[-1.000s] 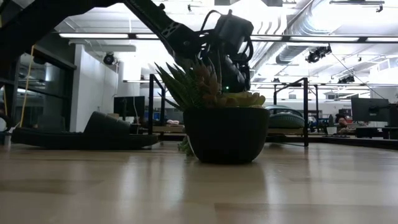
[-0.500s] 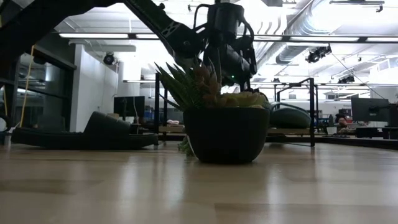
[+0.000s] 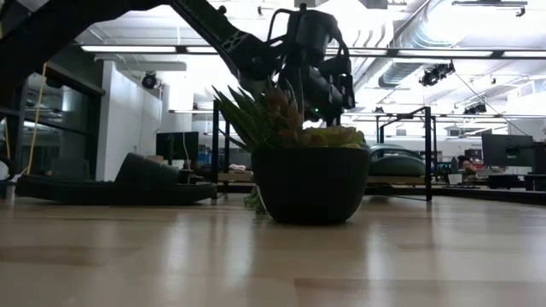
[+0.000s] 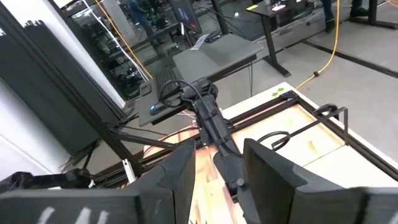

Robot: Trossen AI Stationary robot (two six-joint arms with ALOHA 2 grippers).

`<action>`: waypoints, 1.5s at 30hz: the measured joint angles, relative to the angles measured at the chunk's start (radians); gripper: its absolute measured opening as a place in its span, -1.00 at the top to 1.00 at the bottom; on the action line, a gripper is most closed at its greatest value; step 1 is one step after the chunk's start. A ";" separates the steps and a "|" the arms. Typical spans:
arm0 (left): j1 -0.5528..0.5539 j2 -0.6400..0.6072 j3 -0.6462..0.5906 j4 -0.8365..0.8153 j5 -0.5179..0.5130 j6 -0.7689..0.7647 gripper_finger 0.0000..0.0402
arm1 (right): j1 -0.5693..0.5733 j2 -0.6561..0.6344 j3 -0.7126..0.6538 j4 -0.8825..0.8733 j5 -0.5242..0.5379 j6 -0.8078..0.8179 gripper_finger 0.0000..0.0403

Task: Pick and place slides into the shelf
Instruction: Put the blue slipper on the shelf

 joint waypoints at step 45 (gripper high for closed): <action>0.025 -0.050 0.001 -0.258 0.284 -0.123 -0.75 | 0.055 0.000 0.000 -0.007 0.062 -0.001 0.37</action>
